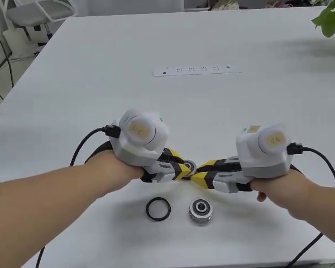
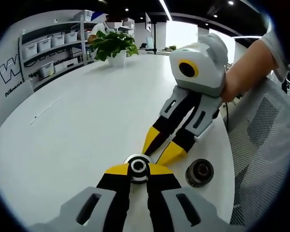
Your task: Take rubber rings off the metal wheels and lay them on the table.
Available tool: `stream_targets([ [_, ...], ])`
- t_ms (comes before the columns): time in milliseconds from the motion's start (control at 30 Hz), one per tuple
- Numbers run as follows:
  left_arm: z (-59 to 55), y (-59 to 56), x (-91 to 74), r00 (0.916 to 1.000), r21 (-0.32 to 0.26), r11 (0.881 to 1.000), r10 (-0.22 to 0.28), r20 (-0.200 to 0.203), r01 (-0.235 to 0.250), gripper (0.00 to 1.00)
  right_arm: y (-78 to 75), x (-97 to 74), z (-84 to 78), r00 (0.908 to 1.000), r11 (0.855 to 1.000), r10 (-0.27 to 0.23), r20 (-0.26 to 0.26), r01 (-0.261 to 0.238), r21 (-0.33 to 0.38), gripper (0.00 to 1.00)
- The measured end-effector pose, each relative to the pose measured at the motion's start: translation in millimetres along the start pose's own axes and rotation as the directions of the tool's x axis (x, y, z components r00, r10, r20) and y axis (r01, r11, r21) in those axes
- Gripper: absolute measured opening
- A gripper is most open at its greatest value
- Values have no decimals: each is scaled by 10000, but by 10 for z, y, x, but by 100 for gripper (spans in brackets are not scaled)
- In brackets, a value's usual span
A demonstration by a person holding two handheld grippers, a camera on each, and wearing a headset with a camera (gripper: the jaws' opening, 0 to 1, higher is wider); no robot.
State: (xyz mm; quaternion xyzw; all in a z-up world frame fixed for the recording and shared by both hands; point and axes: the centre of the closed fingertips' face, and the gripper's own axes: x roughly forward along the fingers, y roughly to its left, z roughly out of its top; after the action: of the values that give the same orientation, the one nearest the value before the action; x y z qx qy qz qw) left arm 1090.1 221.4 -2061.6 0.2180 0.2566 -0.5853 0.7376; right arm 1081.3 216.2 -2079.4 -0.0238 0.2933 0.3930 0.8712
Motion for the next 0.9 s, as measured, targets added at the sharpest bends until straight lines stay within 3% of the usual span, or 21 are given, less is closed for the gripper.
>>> stream_targets([
  [200,0,6,-2,10000,-45,9999,96,9,-96,7,-27,-19,-48,9994,9984,-293,-204,302,479,1],
  [600,0,9,4,9997,-16,9997,232,20,-232,7,-66,-5,-24,9988,9964,-471,-139,480,696,0],
  [900,4,7,10,9997,-63,9997,228,91,-227,7,-151,-47,52,9968,9896,-736,328,689,1266,0],
])
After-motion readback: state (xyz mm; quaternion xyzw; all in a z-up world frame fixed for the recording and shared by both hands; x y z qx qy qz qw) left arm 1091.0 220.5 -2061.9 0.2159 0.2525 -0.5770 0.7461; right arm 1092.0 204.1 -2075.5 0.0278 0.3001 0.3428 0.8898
